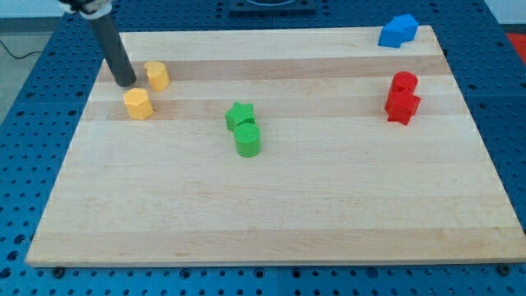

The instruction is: Push the yellow heart into the yellow hexagon

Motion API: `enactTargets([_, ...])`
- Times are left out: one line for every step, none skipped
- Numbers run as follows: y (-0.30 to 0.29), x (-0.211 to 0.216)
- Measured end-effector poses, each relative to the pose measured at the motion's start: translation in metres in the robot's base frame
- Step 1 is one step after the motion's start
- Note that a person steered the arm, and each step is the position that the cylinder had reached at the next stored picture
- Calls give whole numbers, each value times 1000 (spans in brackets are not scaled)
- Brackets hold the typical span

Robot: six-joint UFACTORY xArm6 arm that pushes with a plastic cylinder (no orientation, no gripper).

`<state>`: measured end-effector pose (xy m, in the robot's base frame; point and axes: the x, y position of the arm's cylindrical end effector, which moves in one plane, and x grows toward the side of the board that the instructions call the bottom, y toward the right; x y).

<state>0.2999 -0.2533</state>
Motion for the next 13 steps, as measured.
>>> enactTargets([-1,-35])
enactTargets([48,-41])
enactTargets([69,-34])
enactTargets([69,-23])
enactTargets([64,2])
enactTargets([61,15])
enactTargets([71,15])
enactTargets([71,20])
enactTargets([71,23])
enactTargets([80,23])
enactTargets([83,23])
enactTargets([93,12])
enactTargets([171,11])
